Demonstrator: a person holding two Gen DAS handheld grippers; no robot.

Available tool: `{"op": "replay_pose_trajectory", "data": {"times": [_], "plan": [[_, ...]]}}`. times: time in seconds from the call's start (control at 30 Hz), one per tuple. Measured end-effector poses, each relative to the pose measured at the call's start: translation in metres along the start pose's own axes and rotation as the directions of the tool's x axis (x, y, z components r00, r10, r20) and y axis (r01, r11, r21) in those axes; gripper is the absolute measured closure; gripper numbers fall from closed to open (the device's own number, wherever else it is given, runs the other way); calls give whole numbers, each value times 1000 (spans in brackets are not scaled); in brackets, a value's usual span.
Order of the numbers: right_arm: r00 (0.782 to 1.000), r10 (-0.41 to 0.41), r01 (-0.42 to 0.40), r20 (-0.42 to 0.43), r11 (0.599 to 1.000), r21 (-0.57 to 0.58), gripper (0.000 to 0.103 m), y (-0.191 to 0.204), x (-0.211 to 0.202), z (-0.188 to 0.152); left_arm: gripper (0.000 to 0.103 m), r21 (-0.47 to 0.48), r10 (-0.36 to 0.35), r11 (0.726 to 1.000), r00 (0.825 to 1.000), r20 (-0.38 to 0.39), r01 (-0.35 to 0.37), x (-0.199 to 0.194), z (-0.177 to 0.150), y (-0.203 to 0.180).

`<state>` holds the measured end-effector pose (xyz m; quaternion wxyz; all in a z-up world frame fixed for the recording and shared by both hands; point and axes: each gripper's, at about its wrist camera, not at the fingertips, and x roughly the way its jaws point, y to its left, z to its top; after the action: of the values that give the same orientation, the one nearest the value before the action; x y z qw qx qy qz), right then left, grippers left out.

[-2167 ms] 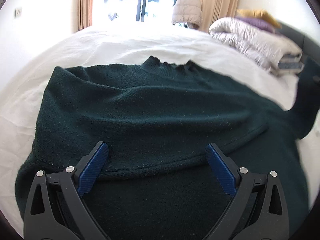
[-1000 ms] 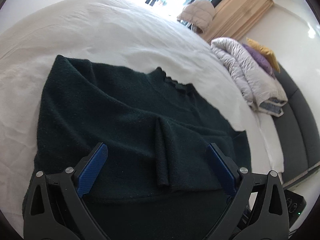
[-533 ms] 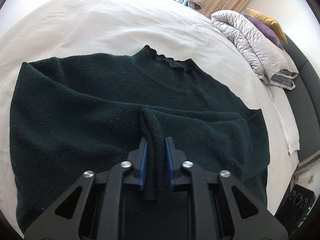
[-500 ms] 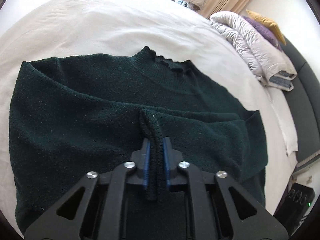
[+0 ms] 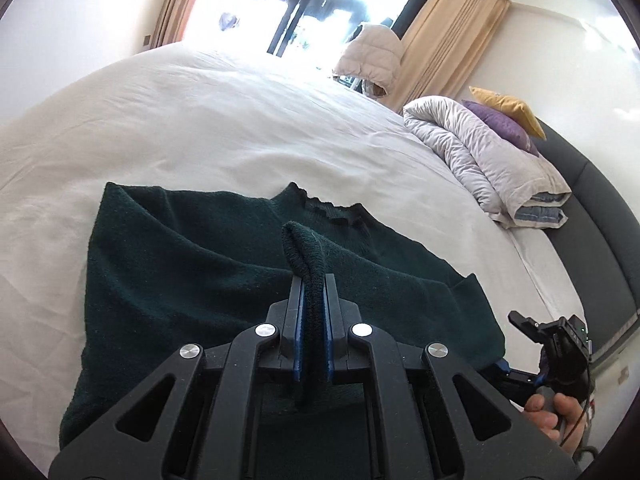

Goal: Fold small clothes
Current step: 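Hold the folded layer with the left gripper while the right gripper smooths the hem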

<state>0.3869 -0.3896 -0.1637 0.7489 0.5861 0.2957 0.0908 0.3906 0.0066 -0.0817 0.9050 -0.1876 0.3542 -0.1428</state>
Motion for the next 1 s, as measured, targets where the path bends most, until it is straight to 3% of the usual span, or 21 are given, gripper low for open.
{"op": "replay_pose_trajectory", "data": {"times": [0.1,0.23,0.4,0.47,0.57,0.7,0.83,1.0], "plan": [[998,46,-49,53,998,41,36,-7,-2,11,96,-32,15,999,1000,17,-15,-6,2,16],[996,37,-41,87,998,45,40,-11,2,11,96,-26,53,998,998,-44,-54,4,-7,33],[998,8,-9,66,1000,17,48,-13,3,12,96,-63,85,994,994,-70,-90,20,-22,49],[998,-34,34,49,999,0,48,-8,3,14,96,-50,92,994,993,-67,-96,21,-23,49],[985,-169,170,24,983,-70,47,4,-2,9,95,-18,116,993,990,-83,-118,27,-28,49],[964,-246,260,98,950,-175,45,26,-30,4,92,-74,80,994,994,-79,-86,32,-33,61],[968,-220,244,118,932,-268,45,56,-31,11,92,-71,88,993,995,-53,-92,29,-35,60],[983,-168,183,75,937,-298,45,71,-8,18,91,-82,78,993,995,-58,-82,31,-37,64]]}}
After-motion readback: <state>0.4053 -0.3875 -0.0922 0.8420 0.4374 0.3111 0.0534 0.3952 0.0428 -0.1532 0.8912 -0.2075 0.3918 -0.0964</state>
